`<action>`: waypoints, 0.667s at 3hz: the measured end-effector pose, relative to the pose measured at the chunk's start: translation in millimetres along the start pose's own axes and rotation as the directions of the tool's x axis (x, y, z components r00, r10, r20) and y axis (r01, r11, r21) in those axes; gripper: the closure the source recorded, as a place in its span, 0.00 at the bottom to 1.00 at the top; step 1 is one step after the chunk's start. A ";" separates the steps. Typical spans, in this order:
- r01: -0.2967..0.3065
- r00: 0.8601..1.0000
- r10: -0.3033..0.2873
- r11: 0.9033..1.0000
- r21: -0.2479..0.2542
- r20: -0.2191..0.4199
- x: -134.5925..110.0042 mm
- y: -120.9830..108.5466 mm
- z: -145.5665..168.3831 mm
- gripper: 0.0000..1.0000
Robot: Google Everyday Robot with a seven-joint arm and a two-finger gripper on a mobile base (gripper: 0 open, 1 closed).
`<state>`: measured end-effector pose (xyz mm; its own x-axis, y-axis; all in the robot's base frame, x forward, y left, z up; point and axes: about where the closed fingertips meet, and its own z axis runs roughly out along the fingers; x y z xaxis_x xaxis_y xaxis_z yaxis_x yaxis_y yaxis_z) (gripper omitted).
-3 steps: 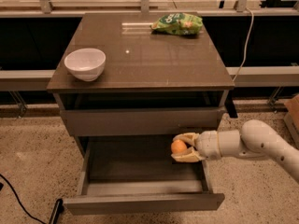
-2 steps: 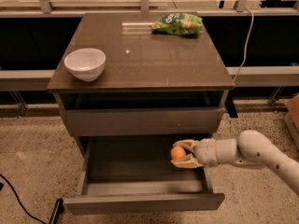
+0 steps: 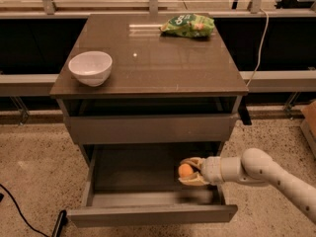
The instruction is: Place orange into middle drawer
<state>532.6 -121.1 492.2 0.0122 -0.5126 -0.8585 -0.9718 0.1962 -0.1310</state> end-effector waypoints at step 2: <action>-0.082 0.992 0.078 0.996 -0.034 -0.094 57.8 -16.1 53.9 1.00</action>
Offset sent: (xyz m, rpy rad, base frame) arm 0.0439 0.0122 -0.1036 -0.0987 0.1464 -0.0441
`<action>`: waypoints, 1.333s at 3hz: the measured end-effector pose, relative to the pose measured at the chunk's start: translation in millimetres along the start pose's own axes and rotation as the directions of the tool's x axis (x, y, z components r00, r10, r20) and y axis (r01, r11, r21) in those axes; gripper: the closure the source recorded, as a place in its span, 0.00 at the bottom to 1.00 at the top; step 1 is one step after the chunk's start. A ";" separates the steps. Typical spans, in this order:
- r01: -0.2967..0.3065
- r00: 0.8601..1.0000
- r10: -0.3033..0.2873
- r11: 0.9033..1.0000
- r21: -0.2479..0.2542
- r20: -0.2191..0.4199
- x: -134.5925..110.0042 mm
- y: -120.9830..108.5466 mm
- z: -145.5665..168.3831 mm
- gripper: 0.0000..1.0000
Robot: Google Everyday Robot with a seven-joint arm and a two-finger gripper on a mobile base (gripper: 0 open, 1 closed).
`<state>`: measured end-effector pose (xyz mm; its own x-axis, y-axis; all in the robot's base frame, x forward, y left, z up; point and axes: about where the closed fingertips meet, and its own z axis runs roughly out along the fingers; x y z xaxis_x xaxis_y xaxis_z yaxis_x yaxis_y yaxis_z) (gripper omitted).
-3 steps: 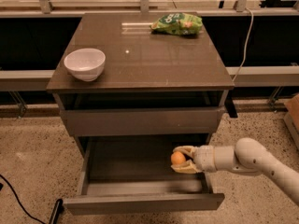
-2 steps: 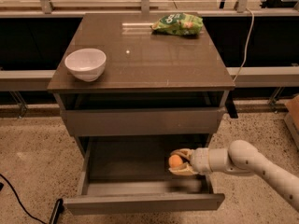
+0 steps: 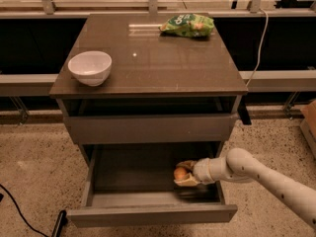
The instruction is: Place orange into middle drawer
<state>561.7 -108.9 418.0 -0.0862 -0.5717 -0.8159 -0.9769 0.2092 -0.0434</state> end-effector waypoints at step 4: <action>-0.045 0.999 0.045 0.999 0.004 -0.011 27.2 -10.6 44.1 0.61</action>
Offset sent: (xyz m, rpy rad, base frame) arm 0.0247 0.0169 -0.0540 -0.0105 0.0303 -0.0381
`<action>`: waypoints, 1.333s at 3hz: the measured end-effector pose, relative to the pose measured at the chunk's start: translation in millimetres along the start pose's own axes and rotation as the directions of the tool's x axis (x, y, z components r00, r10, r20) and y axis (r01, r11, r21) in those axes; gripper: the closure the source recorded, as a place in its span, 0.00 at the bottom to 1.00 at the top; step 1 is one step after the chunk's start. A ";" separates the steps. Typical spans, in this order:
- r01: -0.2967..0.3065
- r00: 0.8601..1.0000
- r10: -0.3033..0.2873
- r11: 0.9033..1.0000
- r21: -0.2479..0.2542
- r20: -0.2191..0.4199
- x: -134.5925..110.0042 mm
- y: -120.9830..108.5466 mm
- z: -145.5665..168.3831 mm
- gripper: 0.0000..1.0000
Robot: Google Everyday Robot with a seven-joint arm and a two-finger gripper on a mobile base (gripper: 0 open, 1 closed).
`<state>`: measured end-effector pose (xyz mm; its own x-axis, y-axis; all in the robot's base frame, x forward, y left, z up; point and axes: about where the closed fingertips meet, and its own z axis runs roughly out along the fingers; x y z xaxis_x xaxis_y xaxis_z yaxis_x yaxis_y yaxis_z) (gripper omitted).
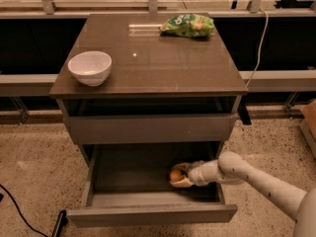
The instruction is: Place orange into middle drawer
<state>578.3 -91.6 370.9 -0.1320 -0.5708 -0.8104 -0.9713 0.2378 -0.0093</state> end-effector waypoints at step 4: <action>0.003 1.000 -0.002 1.000 -0.013 0.005 -2.5 4.7 6.3 0.00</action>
Offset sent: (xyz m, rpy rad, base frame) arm -0.0009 0.0025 -0.0010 0.0020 0.0023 0.0035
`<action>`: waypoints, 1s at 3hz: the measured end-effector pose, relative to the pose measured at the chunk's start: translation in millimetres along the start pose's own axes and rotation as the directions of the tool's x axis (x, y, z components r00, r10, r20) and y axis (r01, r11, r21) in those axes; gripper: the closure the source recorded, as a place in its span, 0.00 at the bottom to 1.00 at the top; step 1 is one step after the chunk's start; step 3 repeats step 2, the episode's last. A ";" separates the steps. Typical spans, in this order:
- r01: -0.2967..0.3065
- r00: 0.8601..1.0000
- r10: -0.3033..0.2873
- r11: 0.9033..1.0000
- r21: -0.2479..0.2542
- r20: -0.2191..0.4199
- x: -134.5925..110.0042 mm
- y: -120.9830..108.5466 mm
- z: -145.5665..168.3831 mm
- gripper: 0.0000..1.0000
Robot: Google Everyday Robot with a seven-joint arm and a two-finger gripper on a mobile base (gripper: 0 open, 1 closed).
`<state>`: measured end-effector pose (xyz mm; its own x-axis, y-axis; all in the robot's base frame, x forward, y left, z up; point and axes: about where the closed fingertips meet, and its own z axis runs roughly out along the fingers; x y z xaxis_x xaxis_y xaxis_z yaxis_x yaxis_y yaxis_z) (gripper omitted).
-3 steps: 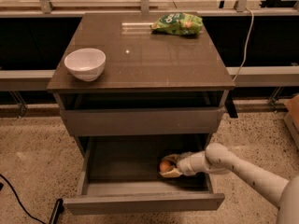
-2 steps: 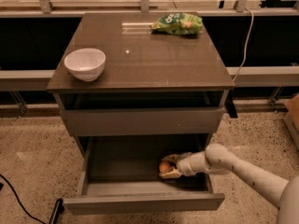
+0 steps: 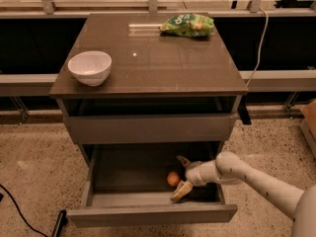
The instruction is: Place orange into middle drawer
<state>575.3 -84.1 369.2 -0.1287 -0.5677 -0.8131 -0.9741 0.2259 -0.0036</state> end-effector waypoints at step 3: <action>0.026 0.998 -0.028 0.999 0.038 0.054 -15.7 -2.2 -39.5 0.00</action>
Offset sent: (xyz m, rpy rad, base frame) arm -0.0042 -0.0512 0.0649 0.0805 -0.1066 -0.0439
